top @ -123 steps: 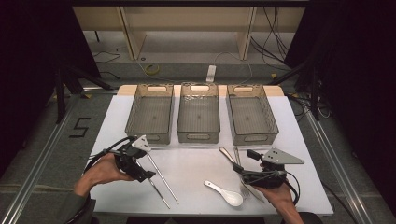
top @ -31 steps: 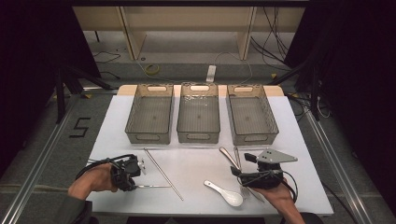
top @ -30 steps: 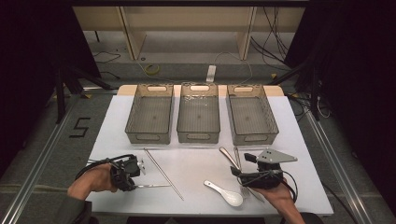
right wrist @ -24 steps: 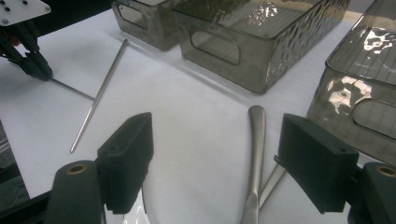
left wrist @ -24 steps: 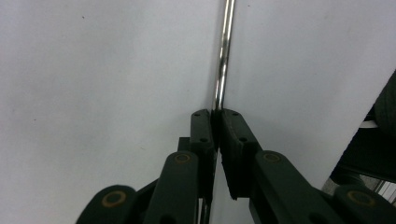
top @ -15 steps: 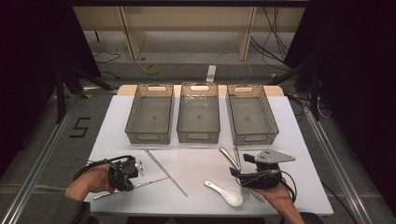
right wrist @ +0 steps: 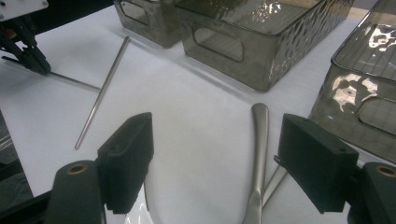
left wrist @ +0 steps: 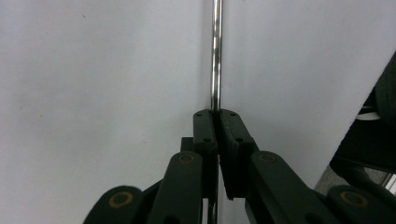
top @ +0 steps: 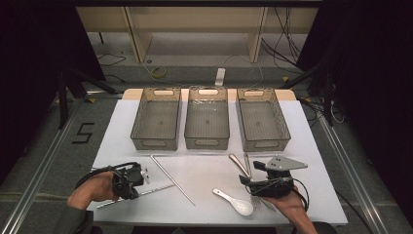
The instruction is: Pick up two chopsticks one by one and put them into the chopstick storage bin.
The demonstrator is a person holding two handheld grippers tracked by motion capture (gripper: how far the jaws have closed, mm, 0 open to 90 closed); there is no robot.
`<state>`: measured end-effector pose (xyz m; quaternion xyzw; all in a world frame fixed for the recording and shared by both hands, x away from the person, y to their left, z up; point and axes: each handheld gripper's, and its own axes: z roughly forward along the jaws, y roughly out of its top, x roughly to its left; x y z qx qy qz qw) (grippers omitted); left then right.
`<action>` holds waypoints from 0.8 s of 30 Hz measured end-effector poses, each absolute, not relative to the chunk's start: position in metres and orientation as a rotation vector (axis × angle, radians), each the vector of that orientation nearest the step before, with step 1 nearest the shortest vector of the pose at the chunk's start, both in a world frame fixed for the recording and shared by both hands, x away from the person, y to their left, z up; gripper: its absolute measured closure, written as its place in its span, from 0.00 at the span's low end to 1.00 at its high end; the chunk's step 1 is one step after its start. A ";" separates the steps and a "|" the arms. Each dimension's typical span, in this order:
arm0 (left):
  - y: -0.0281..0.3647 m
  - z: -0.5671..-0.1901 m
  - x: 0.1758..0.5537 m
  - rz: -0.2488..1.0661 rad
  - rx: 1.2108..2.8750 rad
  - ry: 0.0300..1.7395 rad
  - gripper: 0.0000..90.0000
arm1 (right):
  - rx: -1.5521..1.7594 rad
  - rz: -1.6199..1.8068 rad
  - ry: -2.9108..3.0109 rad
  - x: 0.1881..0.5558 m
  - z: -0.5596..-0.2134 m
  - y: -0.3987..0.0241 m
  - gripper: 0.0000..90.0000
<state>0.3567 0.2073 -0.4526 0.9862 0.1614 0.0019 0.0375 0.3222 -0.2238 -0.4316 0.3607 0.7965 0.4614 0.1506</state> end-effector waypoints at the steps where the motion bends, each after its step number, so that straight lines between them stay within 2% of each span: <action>1: 0.207 -0.450 0.356 0.018 3.008 0.492 0.95 | 1.034 1.325 2.289 0.322 -0.431 -0.224 0.31; 4: 0.205 -0.442 0.355 0.015 2.968 0.491 0.95 | 1.036 1.325 2.285 0.322 -0.431 -0.224 0.31; 14: 0.206 -0.414 0.367 0.177 2.753 0.797 0.95 | 1.044 1.342 2.271 0.322 -0.430 -0.226 0.31; 20: 0.209 -0.406 0.378 0.203 2.583 0.935 0.95 | 1.042 1.344 2.270 0.322 -0.430 -0.226 0.31; 24: 0.209 -0.399 0.387 0.215 2.525 0.963 0.95 | 1.042 1.344 2.270 0.321 -0.430 -0.226 0.31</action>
